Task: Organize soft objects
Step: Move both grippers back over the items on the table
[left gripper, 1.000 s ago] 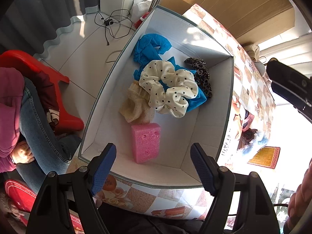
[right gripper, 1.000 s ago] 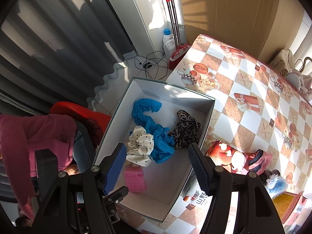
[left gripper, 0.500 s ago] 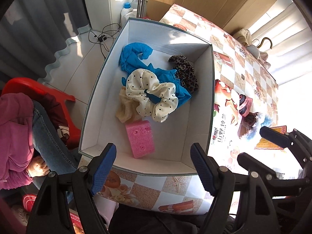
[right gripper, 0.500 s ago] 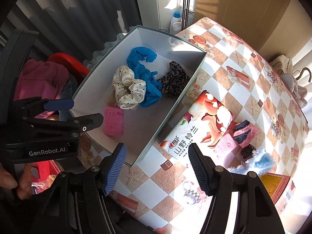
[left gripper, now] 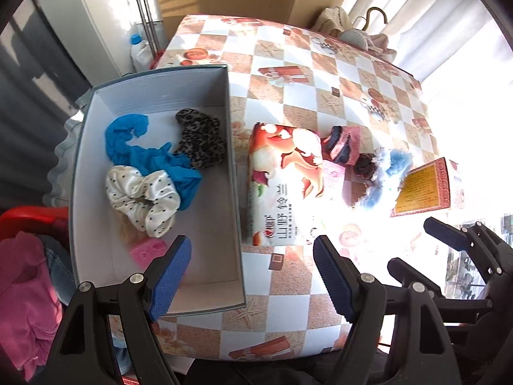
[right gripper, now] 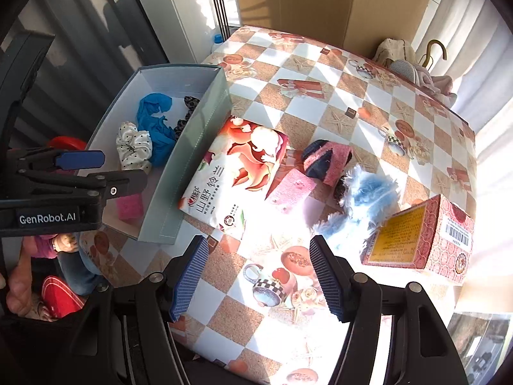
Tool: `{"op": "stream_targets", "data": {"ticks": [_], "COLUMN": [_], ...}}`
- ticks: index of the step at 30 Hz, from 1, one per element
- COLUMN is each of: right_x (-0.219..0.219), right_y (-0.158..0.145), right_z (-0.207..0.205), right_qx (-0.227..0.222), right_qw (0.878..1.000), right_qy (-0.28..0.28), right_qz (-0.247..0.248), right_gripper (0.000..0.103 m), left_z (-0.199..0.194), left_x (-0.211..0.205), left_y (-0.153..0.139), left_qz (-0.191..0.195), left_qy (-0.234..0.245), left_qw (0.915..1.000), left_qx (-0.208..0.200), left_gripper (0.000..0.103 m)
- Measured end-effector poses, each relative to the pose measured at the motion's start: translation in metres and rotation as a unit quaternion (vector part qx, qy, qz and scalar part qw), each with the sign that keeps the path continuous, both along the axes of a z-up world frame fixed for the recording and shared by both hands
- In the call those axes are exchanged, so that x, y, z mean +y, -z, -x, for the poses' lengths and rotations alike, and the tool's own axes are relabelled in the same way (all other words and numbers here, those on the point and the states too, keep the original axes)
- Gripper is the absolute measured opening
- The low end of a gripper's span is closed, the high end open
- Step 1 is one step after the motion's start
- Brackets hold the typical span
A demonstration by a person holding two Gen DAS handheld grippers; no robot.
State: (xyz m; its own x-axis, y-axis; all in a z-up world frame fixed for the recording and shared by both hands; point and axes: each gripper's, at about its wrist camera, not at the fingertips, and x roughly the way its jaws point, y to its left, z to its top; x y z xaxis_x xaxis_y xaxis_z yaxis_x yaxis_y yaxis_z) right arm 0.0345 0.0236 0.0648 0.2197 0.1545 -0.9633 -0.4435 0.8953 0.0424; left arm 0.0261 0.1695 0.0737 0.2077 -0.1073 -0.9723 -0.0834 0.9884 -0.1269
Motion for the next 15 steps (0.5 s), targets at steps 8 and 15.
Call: {"op": "stream_targets", "data": {"ticks": [8, 15], "right_x": [-0.037, -0.058], "right_y": [0.017, 0.024], "right_z": [0.025, 0.052], "right_qx": [-0.036, -0.022], "right_qw": [0.998, 0.996], "right_qy": [0.011, 0.063], "right_qz": [0.041, 0.052], "right_gripper": [0.067, 0.067], "left_z": [-0.044, -0.092], "left_x": [-0.064, -0.131], "left_y": [0.021, 0.055], "left_qz": [0.05, 0.057], "left_qy": [0.088, 0.175], "left_qw": [0.9948, 0.9828], "left_qx": [0.013, 0.015], "left_gripper": [0.081, 0.081]}}
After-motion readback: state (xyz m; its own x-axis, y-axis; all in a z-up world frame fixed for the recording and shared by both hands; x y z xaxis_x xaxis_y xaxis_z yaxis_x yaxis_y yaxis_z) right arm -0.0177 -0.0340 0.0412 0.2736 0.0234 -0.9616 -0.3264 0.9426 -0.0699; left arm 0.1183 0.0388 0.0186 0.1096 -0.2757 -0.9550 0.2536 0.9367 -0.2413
